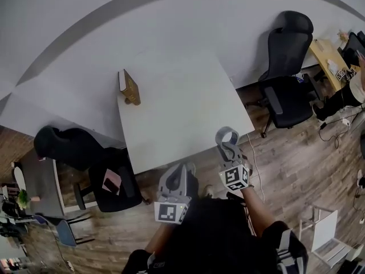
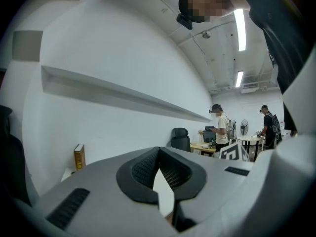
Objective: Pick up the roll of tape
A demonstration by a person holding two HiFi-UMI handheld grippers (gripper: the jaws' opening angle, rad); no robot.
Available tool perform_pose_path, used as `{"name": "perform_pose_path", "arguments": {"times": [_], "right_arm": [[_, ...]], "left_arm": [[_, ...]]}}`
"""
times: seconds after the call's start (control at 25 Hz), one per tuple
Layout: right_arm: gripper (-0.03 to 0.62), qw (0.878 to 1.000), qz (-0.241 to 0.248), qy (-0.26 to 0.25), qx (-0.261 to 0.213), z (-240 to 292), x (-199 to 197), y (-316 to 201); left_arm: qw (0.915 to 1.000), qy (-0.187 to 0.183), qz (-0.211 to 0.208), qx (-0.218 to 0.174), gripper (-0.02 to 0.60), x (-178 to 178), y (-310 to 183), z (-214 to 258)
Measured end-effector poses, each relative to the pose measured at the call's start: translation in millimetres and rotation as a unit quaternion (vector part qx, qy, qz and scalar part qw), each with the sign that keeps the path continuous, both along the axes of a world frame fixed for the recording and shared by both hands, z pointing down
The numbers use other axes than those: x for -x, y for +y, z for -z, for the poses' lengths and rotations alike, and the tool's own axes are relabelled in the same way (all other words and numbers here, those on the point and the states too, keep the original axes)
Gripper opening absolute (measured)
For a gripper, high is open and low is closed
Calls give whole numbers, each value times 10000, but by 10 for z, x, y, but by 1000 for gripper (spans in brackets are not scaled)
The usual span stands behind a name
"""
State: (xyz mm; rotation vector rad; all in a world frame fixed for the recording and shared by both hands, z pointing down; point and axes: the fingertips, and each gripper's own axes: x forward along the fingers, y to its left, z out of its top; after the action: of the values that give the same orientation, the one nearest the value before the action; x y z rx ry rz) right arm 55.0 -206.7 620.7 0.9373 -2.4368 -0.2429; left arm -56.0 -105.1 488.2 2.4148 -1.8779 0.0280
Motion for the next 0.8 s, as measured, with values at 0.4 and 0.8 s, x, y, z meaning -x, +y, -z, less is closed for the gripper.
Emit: {"name": "perform_pose_path", "arguments": {"times": [0.4, 0.8], "right_arm": [[72, 9825, -39, -1836, -324, 1095, 176, 591], [72, 9711, -128, -2382, -95, 1313, 599, 874]], "left_arm": [[9995, 26, 253, -201, 21, 433, 202, 80], [9990, 331, 236, -206, 21, 822, 249, 73]]}}
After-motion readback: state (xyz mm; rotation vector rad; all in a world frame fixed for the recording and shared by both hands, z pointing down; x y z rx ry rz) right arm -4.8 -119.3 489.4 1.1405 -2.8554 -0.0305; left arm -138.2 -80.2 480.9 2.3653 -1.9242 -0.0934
